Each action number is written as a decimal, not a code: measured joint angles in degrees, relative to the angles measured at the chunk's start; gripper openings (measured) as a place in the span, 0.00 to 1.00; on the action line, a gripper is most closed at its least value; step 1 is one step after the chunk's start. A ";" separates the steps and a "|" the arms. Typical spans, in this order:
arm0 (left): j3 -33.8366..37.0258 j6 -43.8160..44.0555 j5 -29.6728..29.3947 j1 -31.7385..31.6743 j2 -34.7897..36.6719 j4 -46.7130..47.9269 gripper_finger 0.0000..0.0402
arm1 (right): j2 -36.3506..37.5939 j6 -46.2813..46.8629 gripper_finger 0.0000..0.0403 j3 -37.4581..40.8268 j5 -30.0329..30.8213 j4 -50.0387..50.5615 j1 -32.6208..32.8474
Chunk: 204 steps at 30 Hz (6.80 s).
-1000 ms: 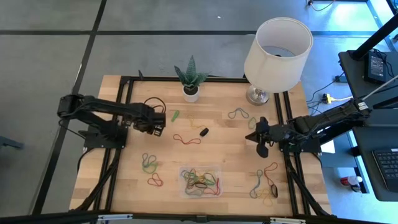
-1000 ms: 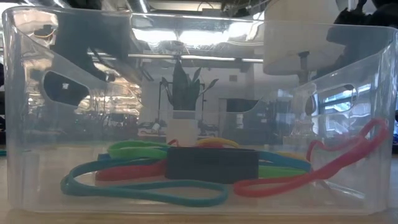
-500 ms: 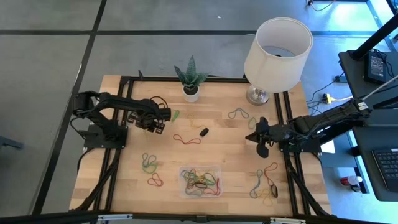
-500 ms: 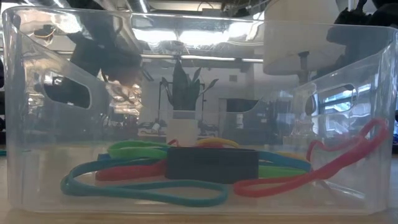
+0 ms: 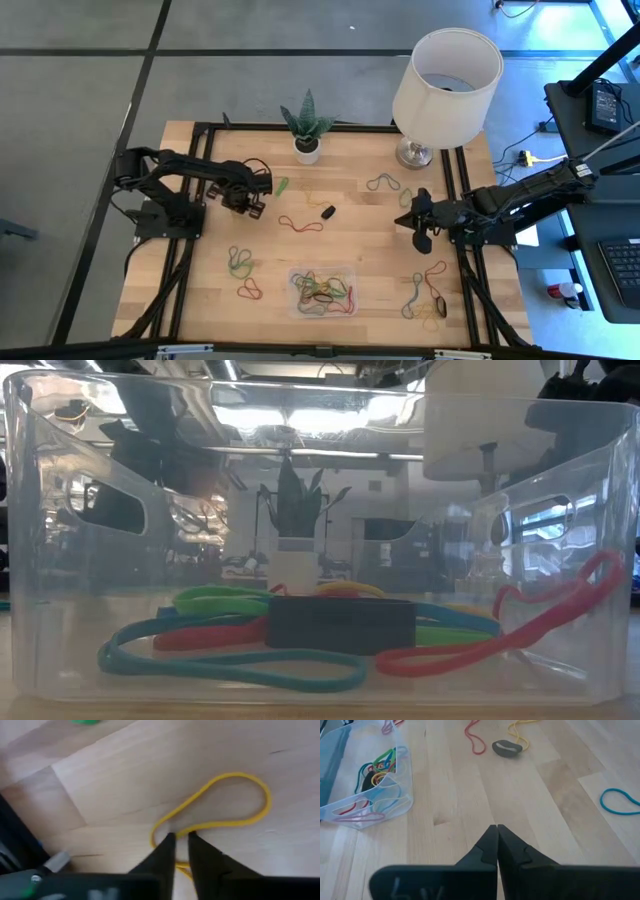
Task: Pick and place rubber bands into bin
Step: Put the yellow rubber band into the transparent bin, then put the blue rubber band into the transparent bin
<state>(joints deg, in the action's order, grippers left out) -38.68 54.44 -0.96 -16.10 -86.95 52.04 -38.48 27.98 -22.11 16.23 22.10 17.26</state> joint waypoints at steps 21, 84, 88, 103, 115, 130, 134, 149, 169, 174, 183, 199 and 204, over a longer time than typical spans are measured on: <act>-16.08 -14.64 -6.74 8.54 7.00 9.83 0.00 | -0.02 5.27 0.01 0.00 1.71 0.00 0.02; -28.12 0.31 -13.15 26.52 6.05 8.70 0.00 | -0.02 12.00 0.01 -0.04 2.32 -0.44 0.01; -39.61 2.97 -13.42 30.87 -1.79 12.82 0.00 | -0.04 11.95 0.01 -0.04 2.22 -0.05 0.02; -81.06 -1.78 -12.66 40.37 -34.65 16.81 0.00 | -0.04 8.62 0.01 -0.07 -3.62 3.28 0.11; -82.44 9.89 -2.75 44.33 -44.97 19.04 0.00 | -0.04 7.35 0.01 -0.07 -3.94 3.32 2.43; -82.46 18.87 -2.33 46.36 -47.06 20.98 0.19 | -0.04 7.48 0.01 -0.07 -3.92 3.28 4.17; -82.46 19.85 -2.37 45.93 -46.32 24.85 0.29 | -0.04 7.39 0.01 -0.07 -3.91 3.23 4.17; -80.86 29.86 -17.13 46.57 -38.66 37.75 0.19 | -0.15 7.41 0.01 -0.07 -3.85 3.52 4.14; -49.74 40.19 -12.93 56.03 -22.81 25.91 0.00 | -1.44 9.64 0.01 -0.04 -3.62 0.83 4.15; -37.81 43.38 -10.94 57.59 -13.33 20.85 0.00 | -1.65 13.46 0.01 -0.04 0.03 -0.87 4.15; -19.81 53.06 -9.49 57.35 -1.03 14.67 0.00 | -1.64 20.29 0.01 -0.04 2.62 -3.10 4.13; -5.33 46.38 -2.51 50.99 0.13 3.56 0.32 | -1.64 30.44 0.01 -0.04 2.71 -3.08 4.13; -2.32 46.62 -3.16 49.71 0.06 -0.69 0.37 | -1.64 31.96 0.01 -0.04 2.70 -3.08 4.13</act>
<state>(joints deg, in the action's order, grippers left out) -41.00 101.05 -4.12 33.61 -86.89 51.36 -40.12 59.94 -22.15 18.93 19.03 21.39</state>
